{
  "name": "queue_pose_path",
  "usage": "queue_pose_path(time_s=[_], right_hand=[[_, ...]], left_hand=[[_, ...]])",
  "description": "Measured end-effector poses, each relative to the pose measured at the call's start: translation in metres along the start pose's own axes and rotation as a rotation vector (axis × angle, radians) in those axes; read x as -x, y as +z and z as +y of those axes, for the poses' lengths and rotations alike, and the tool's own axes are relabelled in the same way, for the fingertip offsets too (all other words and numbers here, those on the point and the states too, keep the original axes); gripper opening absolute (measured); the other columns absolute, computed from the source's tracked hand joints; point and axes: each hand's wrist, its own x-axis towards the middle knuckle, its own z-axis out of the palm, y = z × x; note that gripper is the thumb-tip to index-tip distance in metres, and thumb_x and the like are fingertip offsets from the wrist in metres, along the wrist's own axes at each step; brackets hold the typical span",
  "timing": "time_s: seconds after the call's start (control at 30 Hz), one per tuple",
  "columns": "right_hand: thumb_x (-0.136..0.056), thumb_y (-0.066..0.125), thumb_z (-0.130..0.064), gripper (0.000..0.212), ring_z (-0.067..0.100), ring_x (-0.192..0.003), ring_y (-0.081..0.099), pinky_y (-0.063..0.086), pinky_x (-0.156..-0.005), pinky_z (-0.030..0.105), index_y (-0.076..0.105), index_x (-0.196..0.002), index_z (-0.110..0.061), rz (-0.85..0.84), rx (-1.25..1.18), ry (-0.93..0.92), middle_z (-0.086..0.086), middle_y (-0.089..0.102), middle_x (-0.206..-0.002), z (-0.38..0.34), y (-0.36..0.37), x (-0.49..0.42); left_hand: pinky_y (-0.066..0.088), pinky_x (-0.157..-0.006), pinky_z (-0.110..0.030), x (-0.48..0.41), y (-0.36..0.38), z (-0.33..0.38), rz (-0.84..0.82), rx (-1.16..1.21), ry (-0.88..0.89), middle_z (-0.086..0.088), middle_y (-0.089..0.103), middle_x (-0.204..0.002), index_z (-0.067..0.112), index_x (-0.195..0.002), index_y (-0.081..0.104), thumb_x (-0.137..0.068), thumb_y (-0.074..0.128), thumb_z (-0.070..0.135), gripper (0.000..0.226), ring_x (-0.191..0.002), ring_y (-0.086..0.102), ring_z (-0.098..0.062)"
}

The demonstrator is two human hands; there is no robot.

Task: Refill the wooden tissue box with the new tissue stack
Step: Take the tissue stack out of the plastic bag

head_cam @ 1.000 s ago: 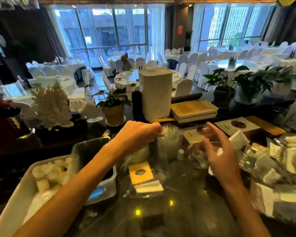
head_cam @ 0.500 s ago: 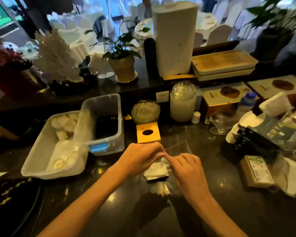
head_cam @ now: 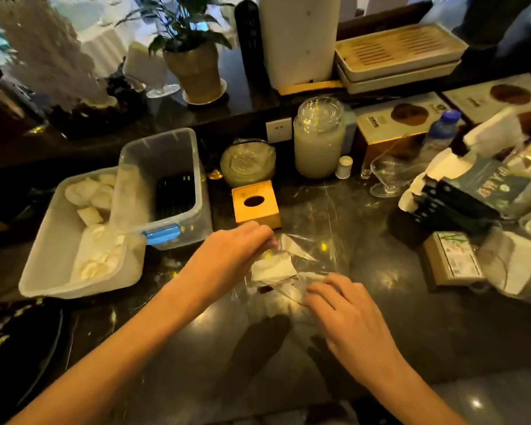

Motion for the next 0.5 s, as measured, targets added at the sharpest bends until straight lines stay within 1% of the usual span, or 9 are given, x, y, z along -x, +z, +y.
queue_pose_path(time_s=[0.07,0.13,0.23,0.27,0.33,0.37,0.4,0.43,0.5], right_hand=[[-0.061,0.082,-0.006,0.036,0.019,-0.099,0.063,0.049,-0.07,0.03,0.072,-0.093,-0.02,-0.055,-0.002,0.01,-0.006,0.072,-0.096,-0.005,-0.002,0.011],[-0.055,0.086,-0.009,0.032,0.019,-0.094,0.065,0.051,-0.067,0.03,0.073,-0.082,-0.022,-0.143,0.013,0.032,-0.008,0.072,-0.088,-0.011,-0.007,0.022],[-0.047,0.09,-0.014,0.032,0.017,-0.09,0.068,0.053,-0.063,0.028,0.073,-0.073,-0.025,-0.236,0.033,0.082,-0.009,0.073,-0.085,-0.02,-0.021,0.033],[-0.043,0.09,-0.011,0.039,0.018,-0.088,0.07,0.055,-0.062,0.027,0.076,-0.077,-0.023,-0.229,0.025,0.118,-0.007,0.074,-0.089,-0.025,-0.028,0.035],[-0.034,0.089,-0.001,0.067,0.015,-0.087,0.071,0.058,-0.065,0.026,0.076,-0.099,-0.017,-0.162,-0.029,0.19,-0.003,0.074,-0.099,-0.036,-0.038,0.035],[-0.034,0.086,0.004,0.08,0.014,-0.089,0.07,0.058,-0.07,0.024,0.072,-0.11,-0.015,-0.109,-0.076,0.201,-0.002,0.073,-0.104,-0.042,-0.041,0.032],[-0.038,0.083,0.009,0.085,0.013,-0.094,0.069,0.057,-0.075,0.024,0.068,-0.118,-0.014,-0.06,-0.135,0.192,-0.002,0.072,-0.11,-0.048,-0.041,0.027],[-0.044,0.079,0.013,0.084,0.014,-0.101,0.066,0.057,-0.08,0.027,0.064,-0.122,-0.015,-0.037,-0.212,0.195,-0.002,0.069,-0.114,-0.052,-0.039,0.017],[-0.063,0.07,0.014,0.067,0.021,-0.108,0.063,0.057,-0.086,0.036,0.061,-0.123,-0.016,-0.117,-0.231,0.256,0.002,0.067,-0.118,-0.054,-0.029,-0.015]], left_hand=[[0.057,-0.066,-0.043,-0.003,-0.006,-0.001,0.028,-0.014,-0.011,-0.007,0.066,-0.098,0.009,-0.107,0.063,-0.098,0.049,0.027,0.025,-0.08,0.067,-0.023],[0.057,-0.063,-0.043,-0.005,-0.011,-0.001,0.069,-0.044,-0.014,-0.009,0.066,-0.095,0.008,-0.106,0.064,-0.098,0.051,0.024,0.022,-0.076,0.067,-0.024],[0.057,-0.063,-0.043,-0.007,-0.013,0.003,0.115,-0.067,-0.034,-0.011,0.066,-0.095,0.005,-0.106,0.064,-0.099,0.048,0.025,0.026,-0.075,0.065,-0.027],[0.056,-0.064,-0.043,-0.006,-0.013,0.005,0.119,-0.053,-0.035,-0.01,0.065,-0.096,0.005,-0.105,0.064,-0.099,0.047,0.026,0.028,-0.077,0.065,-0.026],[0.056,-0.067,-0.042,-0.004,-0.009,0.011,0.109,-0.023,-0.035,-0.009,0.065,-0.099,0.006,-0.106,0.063,-0.1,0.045,0.028,0.029,-0.081,0.064,-0.025],[0.056,-0.067,-0.043,-0.003,-0.007,0.015,0.106,-0.016,-0.03,-0.009,0.065,-0.099,0.007,-0.107,0.063,-0.1,0.045,0.029,0.03,-0.08,0.064,-0.025],[0.056,-0.065,-0.043,-0.002,-0.005,0.018,0.106,-0.015,-0.02,-0.009,0.065,-0.098,0.006,-0.107,0.063,-0.099,0.045,0.029,0.03,-0.077,0.065,-0.026],[0.056,-0.062,-0.043,0.0,-0.003,0.022,0.106,-0.016,-0.002,-0.009,0.065,-0.095,0.006,-0.106,0.064,-0.099,0.046,0.028,0.029,-0.073,0.065,-0.027],[0.057,-0.057,-0.043,0.002,0.001,0.028,0.097,-0.027,0.036,-0.01,0.066,-0.093,0.005,-0.105,0.065,-0.098,0.05,0.025,0.026,-0.069,0.065,-0.027]])
